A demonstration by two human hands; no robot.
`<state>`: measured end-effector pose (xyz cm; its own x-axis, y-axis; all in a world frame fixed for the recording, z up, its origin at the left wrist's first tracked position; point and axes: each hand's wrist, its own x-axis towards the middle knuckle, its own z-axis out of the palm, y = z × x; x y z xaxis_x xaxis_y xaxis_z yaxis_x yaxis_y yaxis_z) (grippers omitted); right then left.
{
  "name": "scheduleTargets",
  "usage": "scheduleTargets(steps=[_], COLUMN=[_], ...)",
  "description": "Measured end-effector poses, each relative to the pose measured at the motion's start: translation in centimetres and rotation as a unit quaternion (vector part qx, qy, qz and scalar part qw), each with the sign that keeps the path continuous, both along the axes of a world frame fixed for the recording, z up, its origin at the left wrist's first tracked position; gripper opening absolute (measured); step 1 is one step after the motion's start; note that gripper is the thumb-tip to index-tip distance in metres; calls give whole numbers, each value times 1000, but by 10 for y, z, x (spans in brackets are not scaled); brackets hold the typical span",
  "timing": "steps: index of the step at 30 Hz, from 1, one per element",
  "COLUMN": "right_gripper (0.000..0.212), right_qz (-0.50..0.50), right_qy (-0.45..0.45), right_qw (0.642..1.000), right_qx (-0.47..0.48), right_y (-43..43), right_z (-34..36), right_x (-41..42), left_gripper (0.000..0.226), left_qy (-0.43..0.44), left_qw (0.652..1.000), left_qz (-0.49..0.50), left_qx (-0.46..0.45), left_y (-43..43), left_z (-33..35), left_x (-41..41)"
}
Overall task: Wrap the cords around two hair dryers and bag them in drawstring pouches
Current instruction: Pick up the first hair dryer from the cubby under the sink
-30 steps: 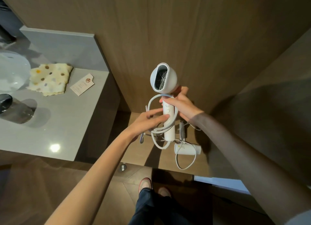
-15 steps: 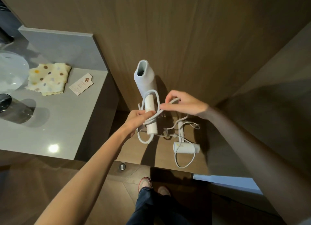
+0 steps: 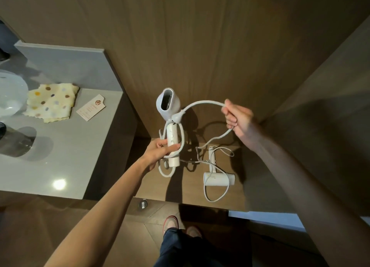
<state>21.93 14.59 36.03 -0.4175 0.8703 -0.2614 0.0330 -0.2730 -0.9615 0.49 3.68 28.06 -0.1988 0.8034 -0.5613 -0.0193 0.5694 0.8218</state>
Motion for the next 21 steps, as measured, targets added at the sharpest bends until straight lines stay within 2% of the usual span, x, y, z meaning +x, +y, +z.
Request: scheduleTargets(steps=[3, 5, 9, 11, 13, 16, 21], right_gripper=[50, 55, 51, 46, 41, 36, 31], right_qz=[10, -18, -205, -279, -308, -277, -143], right_qy=[25, 42, 49, 20, -34, -110, -172], right_qw=[1000, 998, 974, 956, 947, 953, 972], right_qx=[-12, -31, -78, -90, -81, -56, -75], right_y=[6, 4, -1, -3, -4, -2, 1], right_z=[1, -1, -11, -14, -21, -44, -104], right_x=[9, 12, 16, 22, 27, 25, 14], left_gripper=[6, 9, 13, 16, 22, 26, 23], left_qy=[24, 46, 82, 86, 97, 117, 176], left_qw=[1000, 999, 990, 988, 985, 985, 981], left_qz=[-2, 23, 109, 127, 134, 119, 74], left_qx=[1, -2, -23, -36, -47, -50, -35], left_y=[-1, 1, -2, -9, -17, -26, -38], left_z=[0, -3, -15, -23, -30, -35, -47], left_x=[6, 12, 11, 6, 0, -2, 6])
